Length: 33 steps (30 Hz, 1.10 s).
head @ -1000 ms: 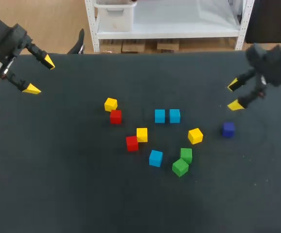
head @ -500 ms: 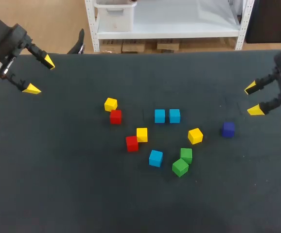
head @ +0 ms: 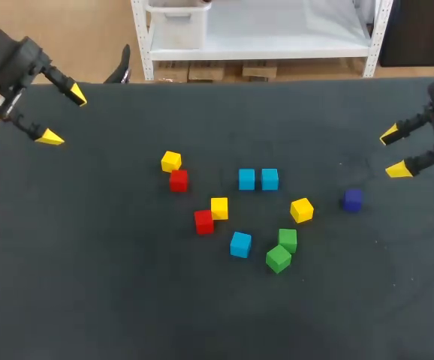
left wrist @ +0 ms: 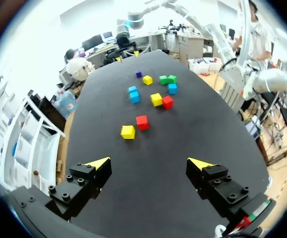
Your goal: Place the blue cubes, place green cubes on the blue cubes, place the yellow cubes on the green cubes, then place the red cubes on the yellow cubes, and place purple cube on the red cubes.
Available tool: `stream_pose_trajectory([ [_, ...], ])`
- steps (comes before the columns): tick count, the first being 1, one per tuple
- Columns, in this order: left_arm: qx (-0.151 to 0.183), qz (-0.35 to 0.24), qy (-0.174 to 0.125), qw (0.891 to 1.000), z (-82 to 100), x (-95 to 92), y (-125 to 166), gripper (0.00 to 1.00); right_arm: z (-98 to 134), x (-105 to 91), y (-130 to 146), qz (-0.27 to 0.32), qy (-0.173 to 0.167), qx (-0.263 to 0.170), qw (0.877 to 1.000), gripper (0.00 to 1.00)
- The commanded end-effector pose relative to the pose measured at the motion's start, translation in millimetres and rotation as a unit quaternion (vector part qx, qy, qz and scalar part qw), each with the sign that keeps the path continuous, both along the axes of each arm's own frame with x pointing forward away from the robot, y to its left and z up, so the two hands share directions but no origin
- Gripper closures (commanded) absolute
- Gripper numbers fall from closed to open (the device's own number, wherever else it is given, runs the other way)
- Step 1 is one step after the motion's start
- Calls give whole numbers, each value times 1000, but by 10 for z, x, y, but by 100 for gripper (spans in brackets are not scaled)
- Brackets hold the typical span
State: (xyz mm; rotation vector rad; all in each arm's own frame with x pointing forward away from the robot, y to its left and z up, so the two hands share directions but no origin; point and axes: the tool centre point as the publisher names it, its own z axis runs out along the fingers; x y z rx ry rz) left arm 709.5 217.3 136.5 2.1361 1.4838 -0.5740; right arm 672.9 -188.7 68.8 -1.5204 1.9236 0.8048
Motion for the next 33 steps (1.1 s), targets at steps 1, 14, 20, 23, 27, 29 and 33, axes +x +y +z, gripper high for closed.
stream_pose_trajectory([
  [1,9,-2,-7,1000,115,-194,-162,0,-5,0,1,0,0,1,1000,0],
  [14,44,-89,-16,995,91,-894,-803,0,-5,0,1,0,0,1,1000,0],
  [20,64,-125,-27,990,41,-1141,-1163,0,-5,0,1,0,0,1,1000,0],
  [23,80,-149,-37,985,13,-1274,-1397,0,-5,0,1,0,0,1,1000,0],
  [27,88,-171,-48,980,-8,-1442,-1688,0,-5,0,1,0,0,1,1000,0],
  [29,86,-172,-43,980,-41,-1522,-1812,0,-5,0,1,0,0,1,1000,0],
  [33,102,-162,-29,981,-172,-1709,-2085,0,-5,0,1,0,0,1,1000,0],
])
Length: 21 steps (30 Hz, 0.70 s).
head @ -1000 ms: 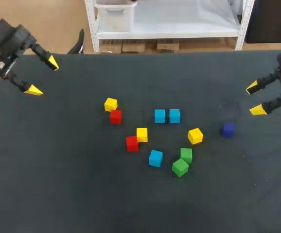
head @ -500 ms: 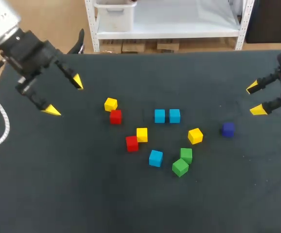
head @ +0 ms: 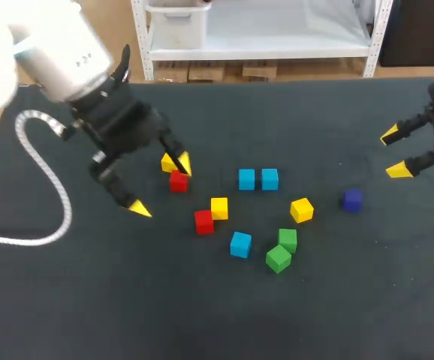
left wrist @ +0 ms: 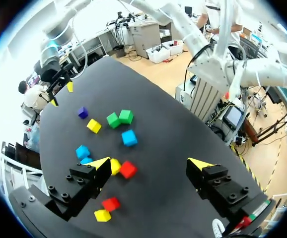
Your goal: Place the blue cubes, place green cubes on the blue cubes, place the yellow cubes on the green cubes, then place the red cubes on the yellow cubes, and place purple cube on the red cubes.
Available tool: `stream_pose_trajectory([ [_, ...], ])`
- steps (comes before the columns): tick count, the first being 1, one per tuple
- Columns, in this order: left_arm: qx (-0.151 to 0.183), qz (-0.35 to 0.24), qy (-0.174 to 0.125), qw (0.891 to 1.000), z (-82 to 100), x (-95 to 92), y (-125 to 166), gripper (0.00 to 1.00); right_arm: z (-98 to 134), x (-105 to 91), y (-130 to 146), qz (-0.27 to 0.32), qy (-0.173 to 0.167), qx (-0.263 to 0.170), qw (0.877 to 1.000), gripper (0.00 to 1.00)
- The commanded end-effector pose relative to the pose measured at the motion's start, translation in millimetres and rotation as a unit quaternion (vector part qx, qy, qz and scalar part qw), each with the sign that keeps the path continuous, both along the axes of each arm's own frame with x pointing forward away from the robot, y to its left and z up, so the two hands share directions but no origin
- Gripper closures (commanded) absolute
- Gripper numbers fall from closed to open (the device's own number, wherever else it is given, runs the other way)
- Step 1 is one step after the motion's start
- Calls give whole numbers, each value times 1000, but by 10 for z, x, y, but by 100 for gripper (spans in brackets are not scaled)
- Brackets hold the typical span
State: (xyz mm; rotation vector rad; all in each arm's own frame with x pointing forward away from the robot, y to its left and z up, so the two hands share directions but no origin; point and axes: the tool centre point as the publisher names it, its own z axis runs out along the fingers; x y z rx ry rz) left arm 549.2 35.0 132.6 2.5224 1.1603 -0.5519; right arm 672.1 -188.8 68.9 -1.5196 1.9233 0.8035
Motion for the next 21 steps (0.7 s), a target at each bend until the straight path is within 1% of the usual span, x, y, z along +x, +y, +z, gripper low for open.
stream_pose_trajectory([
  [1,35,12,-15,999,-161,-148,-329,0,-6,7,1,1,0,1,1000,0],
  [5,42,21,2,999,-259,-251,-527,0,-6,7,1,1,0,1,1000,0],
  [6,47,23,-4,999,-284,-272,-563,0,-6,7,1,1,0,1,1000,0],
  [7,54,35,1,998,-320,-287,-594,0,-6,7,1,1,0,1,1000,0],
  [8,53,42,13,998,-357,-291,-621,0,-6,7,1,1,0,1,1000,0],
  [10,65,61,12,996,-413,-304,-670,0,-6,7,1,1,0,1,1000,0],
  [12,72,73,26,994,-473,-312,-715,0,-6,7,1,1,0,1,1000,0],
  [16,76,84,29,993,-594,-332,-836,0,-6,7,1,1,0,1,1000,0],
  [21,75,90,17,993,-701,-249,-970,0,-6,7,1,1,0,1,1000,0],
])
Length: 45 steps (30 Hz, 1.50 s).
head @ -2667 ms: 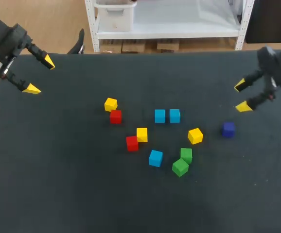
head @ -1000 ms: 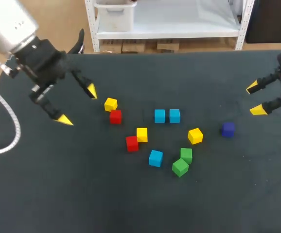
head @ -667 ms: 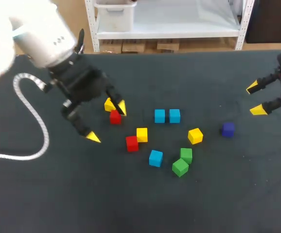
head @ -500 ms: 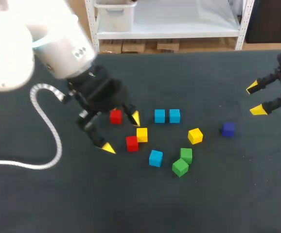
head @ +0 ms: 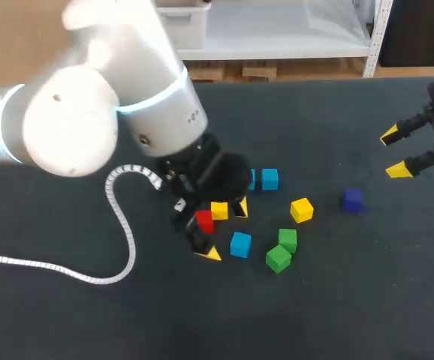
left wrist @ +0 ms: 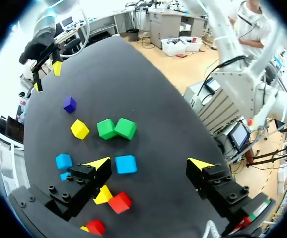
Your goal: Place the blue cubes, place green cubes on the blue cubes, place the yellow cubes on the green cubes, then place the red cubes on the yellow cubes, and place purple cube on the red cubes.
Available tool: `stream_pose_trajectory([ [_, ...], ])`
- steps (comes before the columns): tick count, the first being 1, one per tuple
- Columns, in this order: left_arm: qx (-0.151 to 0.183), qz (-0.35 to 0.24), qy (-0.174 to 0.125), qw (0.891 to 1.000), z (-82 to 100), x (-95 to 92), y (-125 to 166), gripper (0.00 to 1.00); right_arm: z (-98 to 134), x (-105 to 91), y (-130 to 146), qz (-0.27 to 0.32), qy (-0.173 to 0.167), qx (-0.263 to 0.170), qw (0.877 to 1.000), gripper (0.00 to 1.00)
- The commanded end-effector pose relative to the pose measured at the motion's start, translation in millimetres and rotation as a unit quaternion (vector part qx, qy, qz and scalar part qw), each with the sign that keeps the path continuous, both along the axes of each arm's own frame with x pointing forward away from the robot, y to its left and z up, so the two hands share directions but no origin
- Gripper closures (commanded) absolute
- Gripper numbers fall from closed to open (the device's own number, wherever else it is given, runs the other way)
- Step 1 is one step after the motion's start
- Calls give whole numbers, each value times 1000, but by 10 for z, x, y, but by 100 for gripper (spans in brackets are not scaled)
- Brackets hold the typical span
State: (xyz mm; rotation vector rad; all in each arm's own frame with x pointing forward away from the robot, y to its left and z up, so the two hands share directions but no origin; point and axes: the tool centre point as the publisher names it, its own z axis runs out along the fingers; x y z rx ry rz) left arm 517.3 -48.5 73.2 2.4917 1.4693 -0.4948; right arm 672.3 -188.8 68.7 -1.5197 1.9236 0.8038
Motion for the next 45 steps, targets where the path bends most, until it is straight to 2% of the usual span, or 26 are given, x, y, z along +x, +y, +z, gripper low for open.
stream_pose_trajectory([
  [1,8,1,-2,1000,-130,82,-155,0,-4,5,1,0,0,1,1000,0],
  [12,47,65,10,997,-445,184,-75,0,-4,5,1,0,0,1,1000,0],
  [20,52,86,11,995,-586,287,-35,0,-4,5,1,0,0,1,1000,0],
  [28,61,105,15,992,-648,375,-15,0,-4,5,1,0,0,1,1000,0],
  [42,65,106,15,992,-672,385,-99,0,-4,5,1,0,0,1,1000,0],
  [45,69,109,16,992,-694,387,-87,18,-4,5,1,0,0,1,1000,0],
])
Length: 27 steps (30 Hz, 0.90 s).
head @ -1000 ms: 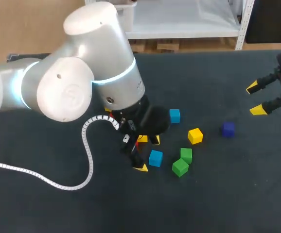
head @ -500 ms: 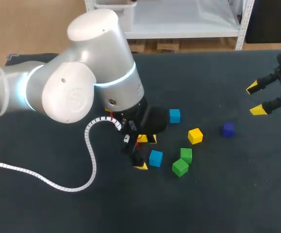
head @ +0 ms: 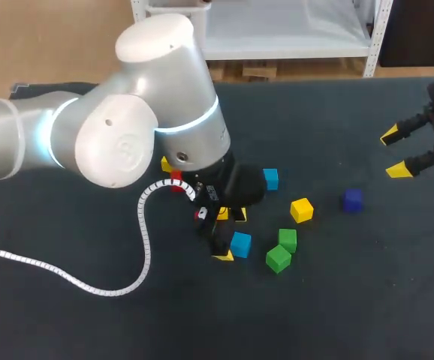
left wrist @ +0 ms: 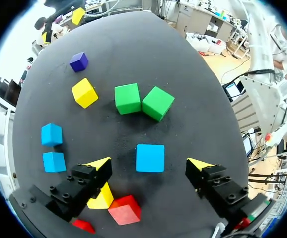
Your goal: Place the blue cubes, place green cubes on the blue cubes, place the yellow cubes on the green cubes, then place the red cubes on the yellow cubes, and place purple cube on the red cubes.
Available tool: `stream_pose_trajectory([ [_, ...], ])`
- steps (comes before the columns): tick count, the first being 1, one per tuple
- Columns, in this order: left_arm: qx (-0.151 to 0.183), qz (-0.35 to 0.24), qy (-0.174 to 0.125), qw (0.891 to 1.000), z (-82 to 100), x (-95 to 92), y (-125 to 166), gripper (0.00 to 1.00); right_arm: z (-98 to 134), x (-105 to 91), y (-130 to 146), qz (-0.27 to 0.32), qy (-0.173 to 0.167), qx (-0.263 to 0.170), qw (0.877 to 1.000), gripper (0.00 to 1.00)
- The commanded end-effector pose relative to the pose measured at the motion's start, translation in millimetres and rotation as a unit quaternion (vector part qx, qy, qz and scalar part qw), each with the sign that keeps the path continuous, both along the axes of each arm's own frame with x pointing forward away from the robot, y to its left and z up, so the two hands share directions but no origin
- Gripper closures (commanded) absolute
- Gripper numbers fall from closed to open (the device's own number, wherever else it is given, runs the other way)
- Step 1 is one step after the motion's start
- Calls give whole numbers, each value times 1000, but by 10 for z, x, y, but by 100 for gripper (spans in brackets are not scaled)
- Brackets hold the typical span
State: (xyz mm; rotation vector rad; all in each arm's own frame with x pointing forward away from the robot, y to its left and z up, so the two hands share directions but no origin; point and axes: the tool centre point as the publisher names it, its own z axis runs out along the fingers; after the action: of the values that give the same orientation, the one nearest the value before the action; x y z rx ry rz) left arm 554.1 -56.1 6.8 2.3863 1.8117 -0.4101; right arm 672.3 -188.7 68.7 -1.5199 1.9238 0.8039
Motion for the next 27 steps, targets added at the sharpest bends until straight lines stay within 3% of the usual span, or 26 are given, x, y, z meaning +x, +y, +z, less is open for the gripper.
stream_pose_trajectory([
  [1,7,1,4,1000,-42,18,-2,20,-4,5,0,0,0,1,1000,0],
  [7,14,8,7,1000,-73,35,27,39,-4,5,0,0,0,1,1000,0],
  [9,13,11,8,1000,-68,35,13,35,-4,5,0,0,0,1,1000,0],
  [10,12,11,9,1000,-63,31,2,38,-4,5,0,0,0,1,1000,0],
  [11,12,11,9,1000,-57,23,-9,49,-4,5,0,0,0,1,1000,0],
  [12,11,11,10,1000,-52,16,-17,51,-4,5,0,0,0,1,1000,0],
  [19,10,10,11,1000,-38,-10,-39,53,-4,5,0,0,0,1,1000,0],
  [20,10,10,11,1000,-45,-6,-35,56,-4,5,0,0,0,1,1000,0],
  [21,10,12,11,1000,-48,1,-28,68,-4,5,0,0,0,1,1000,0],
  [22,10,12,10,1000,-48,5,-23,93,-4,5,0,0,0,1,1000,0],
  [23,10,13,10,1000,-45,10,-17,100,-4,5,0,0,0,1,1000,0],
  [27,1,17,11,1000,43,34,25,100,-4,5,0,0,0,1,1000,0],
])
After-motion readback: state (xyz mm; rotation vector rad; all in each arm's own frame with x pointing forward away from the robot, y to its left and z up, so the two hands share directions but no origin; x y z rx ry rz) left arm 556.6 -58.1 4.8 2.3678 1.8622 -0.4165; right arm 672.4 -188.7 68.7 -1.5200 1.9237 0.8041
